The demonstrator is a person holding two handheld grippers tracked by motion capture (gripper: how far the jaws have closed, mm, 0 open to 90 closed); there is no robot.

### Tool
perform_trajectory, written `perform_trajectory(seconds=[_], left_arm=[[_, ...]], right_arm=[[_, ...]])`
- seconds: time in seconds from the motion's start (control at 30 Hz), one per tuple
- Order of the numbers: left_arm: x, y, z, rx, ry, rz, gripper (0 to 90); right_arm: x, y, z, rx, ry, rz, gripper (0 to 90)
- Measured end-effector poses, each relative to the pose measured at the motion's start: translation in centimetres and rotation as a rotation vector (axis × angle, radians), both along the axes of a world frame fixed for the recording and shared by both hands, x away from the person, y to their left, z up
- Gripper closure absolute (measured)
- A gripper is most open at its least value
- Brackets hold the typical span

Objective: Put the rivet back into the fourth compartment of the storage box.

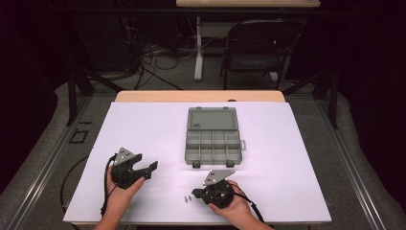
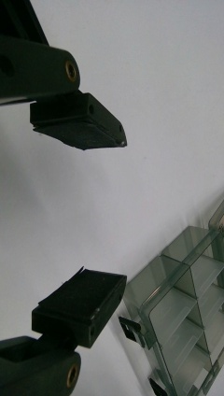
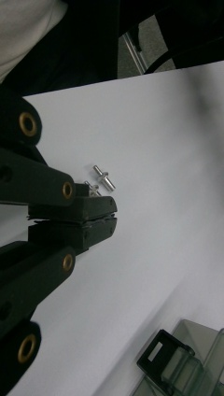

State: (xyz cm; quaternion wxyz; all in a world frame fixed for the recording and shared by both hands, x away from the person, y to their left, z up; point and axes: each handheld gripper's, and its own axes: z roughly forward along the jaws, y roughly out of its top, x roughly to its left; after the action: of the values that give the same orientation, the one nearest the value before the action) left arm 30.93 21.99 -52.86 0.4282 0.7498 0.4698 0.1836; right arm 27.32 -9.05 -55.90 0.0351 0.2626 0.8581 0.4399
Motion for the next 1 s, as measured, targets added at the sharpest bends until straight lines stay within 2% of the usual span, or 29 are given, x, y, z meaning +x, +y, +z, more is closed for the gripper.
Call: perform_trajectory(seconds=[0.2,0.23,0.27,0.4,0.47,0.5,0.6,0.73,1.0], left_arm=[[-0.1,0.1,0.1,-0.002,-0.006,0.006,28.4],[-0.1,0.1,0.1,-0.003,-0.006,0.007,28.3],[-0.1,0.1,0.1,-0.002,-0.006,0.009,28.3],[-0.1,0.1,0.2,-0.002,-0.008,0.014,28.2],[-0.1,0.1,0.2,-0.002,-0.009,0.014,28.2],[-0.1,0.1,0.2,-0.002,-0.009,0.014,28.2],[-0.1,0.1,0.2,-0.003,0.002,0.006,28.2],[-0.1,0.1,0.2,-0.003,-0.008,0.008,28.2],[-0.1,0.2,0.2,-0.001,-0.001,0.008,28.2]], right_arm=[[0.2,-0.6,0.8,0.022,0.001,-0.005,89.4],[0.2,-0.6,0.9,0.039,-0.003,-0.009,89.5],[0.2,-0.7,1.2,0.027,0.005,-0.003,89.5],[0.4,-1.3,2.1,0.063,0.023,-0.005,89.4],[0.5,-1.7,2.8,0.066,0.004,-0.009,89.5],[0.6,-2.0,3.1,0.053,0.01,-0.01,89.5],[1.2,-2.8,3.8,0.068,0.019,-0.021,89.5],[2.0,-3.9,4.8,0.1,0.046,-0.037,89.5],[3.4,-5.6,6.4,0.09,0.029,-0.085,89.5]])
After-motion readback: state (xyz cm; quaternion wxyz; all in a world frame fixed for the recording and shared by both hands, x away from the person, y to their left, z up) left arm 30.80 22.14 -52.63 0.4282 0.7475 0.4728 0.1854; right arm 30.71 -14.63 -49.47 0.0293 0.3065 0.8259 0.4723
